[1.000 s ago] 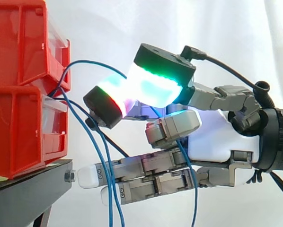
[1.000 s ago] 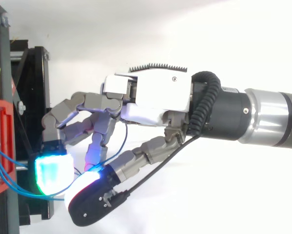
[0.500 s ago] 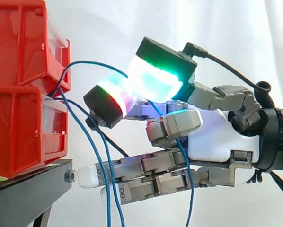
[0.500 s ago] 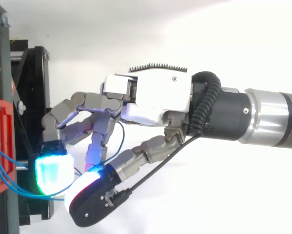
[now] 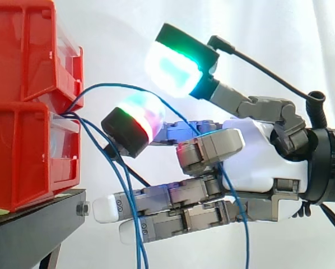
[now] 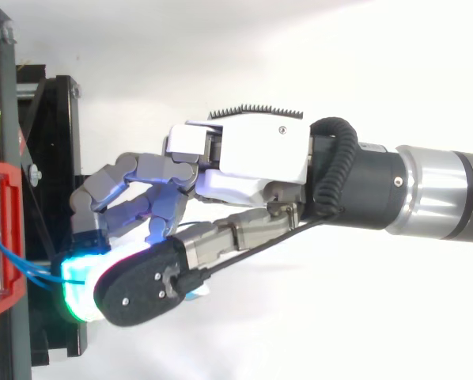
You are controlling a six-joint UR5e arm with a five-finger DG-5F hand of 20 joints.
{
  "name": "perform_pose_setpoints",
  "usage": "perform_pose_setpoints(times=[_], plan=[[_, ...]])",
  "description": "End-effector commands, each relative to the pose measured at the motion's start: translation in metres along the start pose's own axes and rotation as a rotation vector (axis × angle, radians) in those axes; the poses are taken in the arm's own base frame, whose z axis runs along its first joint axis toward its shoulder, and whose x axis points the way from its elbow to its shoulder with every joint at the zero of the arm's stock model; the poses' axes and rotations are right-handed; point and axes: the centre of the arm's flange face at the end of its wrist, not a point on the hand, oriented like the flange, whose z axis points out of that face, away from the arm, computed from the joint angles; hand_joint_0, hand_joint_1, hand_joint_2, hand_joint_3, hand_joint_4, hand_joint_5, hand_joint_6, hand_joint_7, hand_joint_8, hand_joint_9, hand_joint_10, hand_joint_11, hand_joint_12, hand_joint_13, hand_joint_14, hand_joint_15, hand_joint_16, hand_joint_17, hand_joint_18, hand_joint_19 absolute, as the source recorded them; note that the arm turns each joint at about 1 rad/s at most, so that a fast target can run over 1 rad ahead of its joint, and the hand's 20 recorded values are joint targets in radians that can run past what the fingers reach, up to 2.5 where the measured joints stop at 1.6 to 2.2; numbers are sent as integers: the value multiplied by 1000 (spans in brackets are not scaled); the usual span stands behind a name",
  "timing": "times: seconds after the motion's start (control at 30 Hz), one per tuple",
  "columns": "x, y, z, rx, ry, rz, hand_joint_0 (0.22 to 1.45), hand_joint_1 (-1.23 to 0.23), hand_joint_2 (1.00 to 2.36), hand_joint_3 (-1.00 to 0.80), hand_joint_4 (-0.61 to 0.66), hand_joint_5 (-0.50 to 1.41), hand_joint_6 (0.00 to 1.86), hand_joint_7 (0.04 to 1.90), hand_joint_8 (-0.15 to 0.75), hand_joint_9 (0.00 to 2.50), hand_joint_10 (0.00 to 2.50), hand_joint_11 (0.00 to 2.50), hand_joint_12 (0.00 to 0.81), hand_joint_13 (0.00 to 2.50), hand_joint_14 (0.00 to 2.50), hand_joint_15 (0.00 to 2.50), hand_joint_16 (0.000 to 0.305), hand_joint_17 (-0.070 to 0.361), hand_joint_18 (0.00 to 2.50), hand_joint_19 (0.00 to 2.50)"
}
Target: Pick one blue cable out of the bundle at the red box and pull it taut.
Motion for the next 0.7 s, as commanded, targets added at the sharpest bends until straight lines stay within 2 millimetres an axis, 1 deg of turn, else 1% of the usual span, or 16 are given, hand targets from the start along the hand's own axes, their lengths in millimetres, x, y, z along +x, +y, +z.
perform_pose_setpoints(times=[0.0,0.13,0.4,0.53,0.6,0.67], plan=[[0,0,0,0,0,0,482,-387,1000,-500,86,-81,878,1048,373,1351,258,1435,397,616,13,343,60,136,455,261],[0,0,0,0,0,0,475,-402,1000,-500,82,-79,877,1042,369,1353,262,1435,399,621,13,339,61,137,463,259],[0,-1,0,1,0,0,430,-439,1000,-500,92,-77,874,1031,404,1349,304,1379,422,634,13,332,66,150,498,252],[2,0,0,0,2,0,456,-489,1000,-500,92,-81,874,1042,375,1333,245,1440,406,626,12,342,63,143,481,263],[2,0,0,0,2,2,485,-545,1000,-500,94,-83,874,1059,360,1325,182,1465,392,613,13,344,60,136,462,271],[0,0,0,0,0,2,501,-570,1002,-471,91,-85,874,1065,356,1324,152,1492,386,607,13,343,59,132,454,275]])
